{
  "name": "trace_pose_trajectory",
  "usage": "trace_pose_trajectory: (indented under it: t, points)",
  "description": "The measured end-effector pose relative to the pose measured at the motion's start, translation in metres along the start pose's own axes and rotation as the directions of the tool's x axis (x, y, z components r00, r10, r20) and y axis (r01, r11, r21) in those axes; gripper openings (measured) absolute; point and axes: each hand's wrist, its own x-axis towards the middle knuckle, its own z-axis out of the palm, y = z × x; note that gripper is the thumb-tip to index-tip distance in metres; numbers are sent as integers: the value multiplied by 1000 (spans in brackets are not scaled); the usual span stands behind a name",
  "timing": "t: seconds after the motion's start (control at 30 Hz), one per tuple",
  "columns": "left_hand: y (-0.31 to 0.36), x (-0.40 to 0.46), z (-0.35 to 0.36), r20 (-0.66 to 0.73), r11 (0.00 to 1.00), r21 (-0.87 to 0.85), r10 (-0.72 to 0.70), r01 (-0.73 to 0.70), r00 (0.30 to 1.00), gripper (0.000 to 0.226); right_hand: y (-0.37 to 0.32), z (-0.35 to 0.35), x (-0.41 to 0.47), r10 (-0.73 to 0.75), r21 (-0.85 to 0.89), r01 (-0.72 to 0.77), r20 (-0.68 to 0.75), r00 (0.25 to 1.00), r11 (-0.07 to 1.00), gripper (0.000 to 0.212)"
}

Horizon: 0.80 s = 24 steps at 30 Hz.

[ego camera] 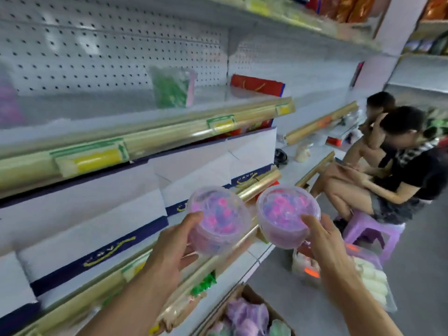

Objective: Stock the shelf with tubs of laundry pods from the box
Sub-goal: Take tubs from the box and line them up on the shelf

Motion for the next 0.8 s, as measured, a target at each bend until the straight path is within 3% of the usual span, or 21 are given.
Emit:
trace_pose_trajectory:
  t: [0.1,0.23,0.63,0.8]
  points:
    - [23,-24,-11,-75,997,-35,68,-71,995,27,-32,13,0,-76,97,63,142,987,993,22]
    - [57,-59,-33,-146,981,-68,173,-184,974,23,-76,37,-10,-133,188,79,295,946,979,26]
    - [128,-150,-147,-359,896,-44,399,-443,844,19,-176,151,-75,-258,310,101,523,812,945,18]
    - [166,-170,-192,-401,863,-1,463,-506,791,22,-212,200,-105,-290,304,136,547,785,943,9]
